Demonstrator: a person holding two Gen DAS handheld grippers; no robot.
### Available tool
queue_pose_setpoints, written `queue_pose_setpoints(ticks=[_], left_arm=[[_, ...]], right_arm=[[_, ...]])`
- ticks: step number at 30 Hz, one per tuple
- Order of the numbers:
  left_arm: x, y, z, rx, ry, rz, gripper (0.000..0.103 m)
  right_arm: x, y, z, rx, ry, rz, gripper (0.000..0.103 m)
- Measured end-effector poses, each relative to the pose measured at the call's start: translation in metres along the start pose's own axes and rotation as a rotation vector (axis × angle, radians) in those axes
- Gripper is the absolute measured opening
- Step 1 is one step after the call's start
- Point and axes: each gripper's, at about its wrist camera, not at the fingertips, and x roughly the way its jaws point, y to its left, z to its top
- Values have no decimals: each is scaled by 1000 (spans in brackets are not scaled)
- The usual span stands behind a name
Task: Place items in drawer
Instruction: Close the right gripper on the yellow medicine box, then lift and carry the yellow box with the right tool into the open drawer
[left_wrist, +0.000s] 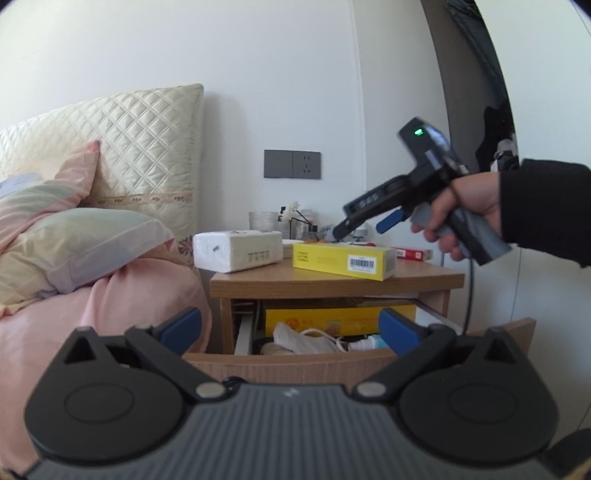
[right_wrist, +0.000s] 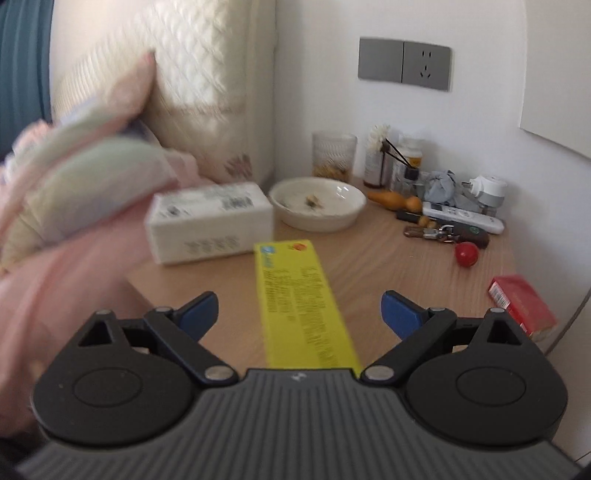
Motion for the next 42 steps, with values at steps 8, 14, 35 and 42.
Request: queue_pose_setpoints(ticks=[8,14,35,42], left_arm=[[2,0,-3,-11,8,-2,103],[1,3,0,-15,8,-5,103],[-2,0,0,-7,2,-11,103],[-3,-3,0,5,-1,-14,103]], right_arm=[[40,5,5,-38,101,0,94],[54,4,6,-18,131,3,77],[15,2,7,-22,87,26,56],[-25,20,5,-77,64,79,56]])
